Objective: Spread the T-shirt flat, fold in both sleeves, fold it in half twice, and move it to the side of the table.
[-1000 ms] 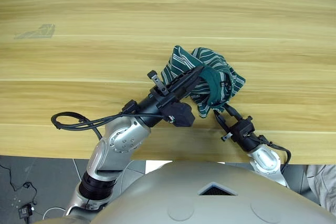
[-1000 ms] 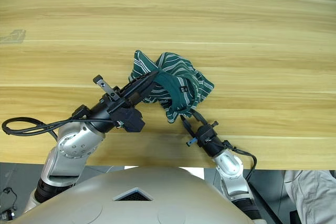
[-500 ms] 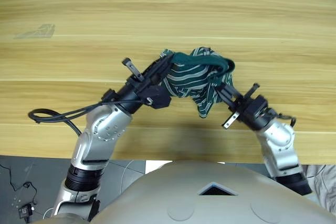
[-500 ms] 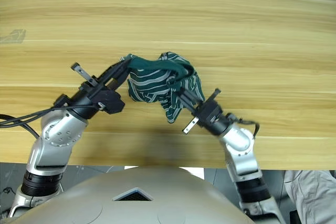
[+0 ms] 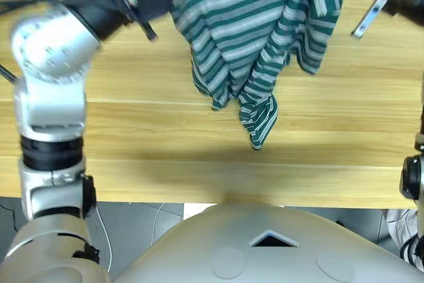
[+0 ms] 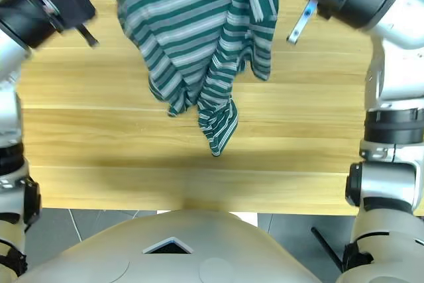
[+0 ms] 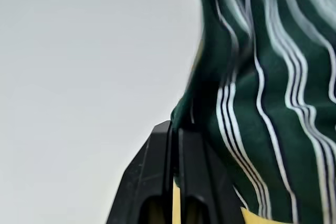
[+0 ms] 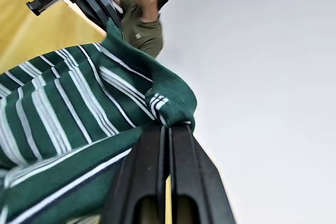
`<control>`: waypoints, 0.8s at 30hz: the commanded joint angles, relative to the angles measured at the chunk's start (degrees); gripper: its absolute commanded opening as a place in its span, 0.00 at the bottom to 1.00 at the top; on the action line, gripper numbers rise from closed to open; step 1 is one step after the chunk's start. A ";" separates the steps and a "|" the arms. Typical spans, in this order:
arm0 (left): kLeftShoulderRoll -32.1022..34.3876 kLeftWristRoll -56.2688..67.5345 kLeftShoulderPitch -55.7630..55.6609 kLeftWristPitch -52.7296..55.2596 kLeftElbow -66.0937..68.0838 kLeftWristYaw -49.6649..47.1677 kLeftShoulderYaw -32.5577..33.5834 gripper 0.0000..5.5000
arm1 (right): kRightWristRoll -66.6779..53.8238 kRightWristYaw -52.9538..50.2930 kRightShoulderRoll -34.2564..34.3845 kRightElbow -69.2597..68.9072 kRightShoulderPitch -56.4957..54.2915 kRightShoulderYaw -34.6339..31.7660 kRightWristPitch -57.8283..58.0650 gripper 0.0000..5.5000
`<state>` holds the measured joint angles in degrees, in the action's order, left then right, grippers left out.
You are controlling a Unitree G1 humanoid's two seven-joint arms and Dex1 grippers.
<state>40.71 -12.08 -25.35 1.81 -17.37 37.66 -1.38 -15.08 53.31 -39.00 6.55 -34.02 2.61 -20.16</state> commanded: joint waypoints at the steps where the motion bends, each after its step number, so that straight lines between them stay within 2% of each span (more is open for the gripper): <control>1: 0.96 0.08 -11.03 4.07 7.54 -1.35 2.04 0.00 | -1.46 1.16 -0.08 3.29 -7.02 -2.12 1.52 0.00; 5: 0.58 -0.44 -12.93 3.95 7.64 -0.32 -0.88 0.00 | -4.83 4.44 -0.15 0.55 -7.09 -1.71 6.42 0.00; 11: 3.57 7.06 -4.01 8.95 -4.58 10.02 -3.35 0.00 | -19.75 16.15 -5.63 -15.34 3.68 -1.69 23.62 0.00; 13: 8.04 16.50 6.01 10.15 -14.01 19.34 -3.33 0.00 | -28.31 20.23 -8.89 -24.63 10.35 -2.10 31.19 0.00; 16: 12.95 35.87 16.24 19.40 -27.07 28.15 0.64 0.00 | -37.19 22.70 -11.81 -33.73 16.43 -4.52 38.31 0.00; 21: 16.62 57.62 17.66 29.90 -30.11 31.27 6.44 0.00 | -44.63 24.06 -13.04 -35.21 16.89 -5.86 46.06 0.00; 24: 17.59 57.37 14.75 32.48 -28.10 30.76 3.46 0.00 | -41.09 25.88 -12.82 -32.99 16.25 -2.83 47.59 0.00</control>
<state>56.82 45.86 -8.06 32.97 -46.87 68.74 3.97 -58.67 77.98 -51.33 -27.85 -16.90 -1.92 26.55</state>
